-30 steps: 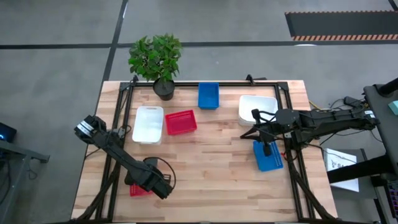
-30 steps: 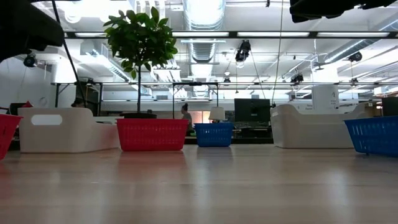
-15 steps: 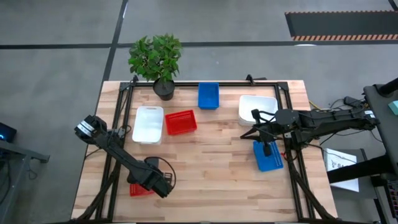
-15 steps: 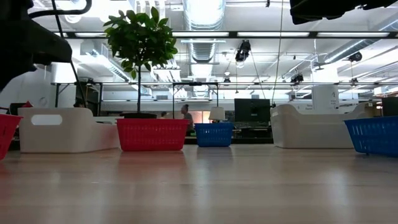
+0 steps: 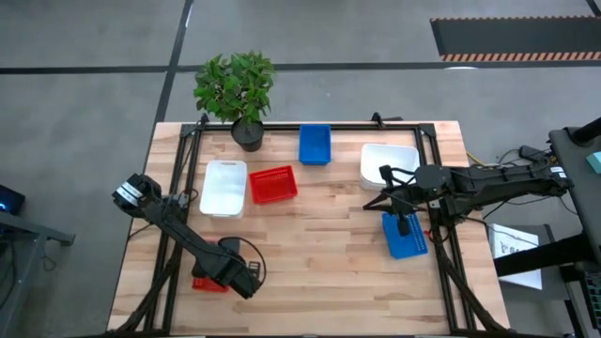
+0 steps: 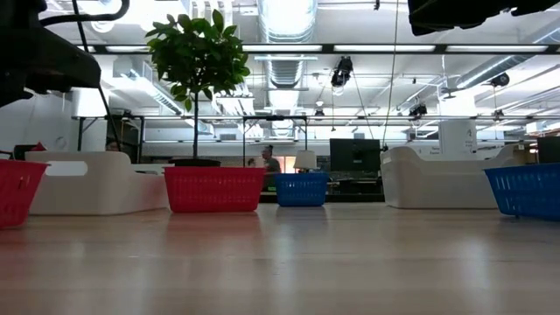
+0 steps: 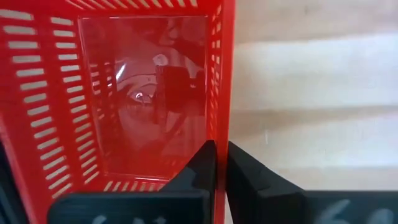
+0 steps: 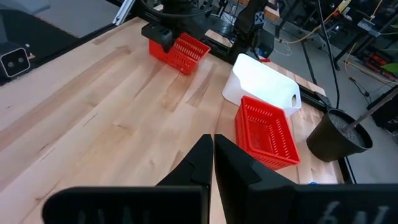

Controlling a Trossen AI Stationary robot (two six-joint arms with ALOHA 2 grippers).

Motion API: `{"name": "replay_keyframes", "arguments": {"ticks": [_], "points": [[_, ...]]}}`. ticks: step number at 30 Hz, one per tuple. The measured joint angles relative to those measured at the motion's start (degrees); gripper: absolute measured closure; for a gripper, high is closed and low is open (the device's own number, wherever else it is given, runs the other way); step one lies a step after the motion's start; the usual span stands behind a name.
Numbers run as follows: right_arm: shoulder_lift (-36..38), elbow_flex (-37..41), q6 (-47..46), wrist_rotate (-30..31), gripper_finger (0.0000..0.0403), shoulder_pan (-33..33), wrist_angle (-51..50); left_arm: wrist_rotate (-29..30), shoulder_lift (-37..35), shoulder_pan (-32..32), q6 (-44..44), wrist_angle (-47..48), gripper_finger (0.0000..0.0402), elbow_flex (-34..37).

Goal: Stack baskets by color
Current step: Stack the bottom red bin on the top stacked red bins

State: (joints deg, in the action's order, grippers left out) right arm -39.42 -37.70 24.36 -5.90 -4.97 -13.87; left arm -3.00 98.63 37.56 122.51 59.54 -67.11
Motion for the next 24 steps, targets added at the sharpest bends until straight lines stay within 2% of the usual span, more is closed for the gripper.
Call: {"name": "replay_keyframes", "arguments": {"ticks": [4,10,14,19,24], "points": [[0.00,0.01,0.13,0.01,0.0394,0.00,-0.45,-3.13,-0.34,-0.02,-5.35,-0.04,0.0400,-2.73],[0.00,0.01,0.90,0.01,0.0394,0.00,-0.48,-10.25,-0.63,-0.04,-33.82,-0.43,0.0401,-12.13],[0.00,0.01,0.90,0.01,0.0394,0.01,-0.46,-8.34,-0.61,-2.19,-46.54,0.27,0.0401,-15.99],[0.00,0.01,0.76,0.03,0.0394,0.00,-0.46,-5.32,-0.52,-8.34,-57.30,1.75,0.0401,-18.11],[0.00,0.01,0.48,0.07,0.0394,0.01,-0.46,-1.22,-0.52,-14.41,-71.83,1.70,0.0401,-20.39]]}}
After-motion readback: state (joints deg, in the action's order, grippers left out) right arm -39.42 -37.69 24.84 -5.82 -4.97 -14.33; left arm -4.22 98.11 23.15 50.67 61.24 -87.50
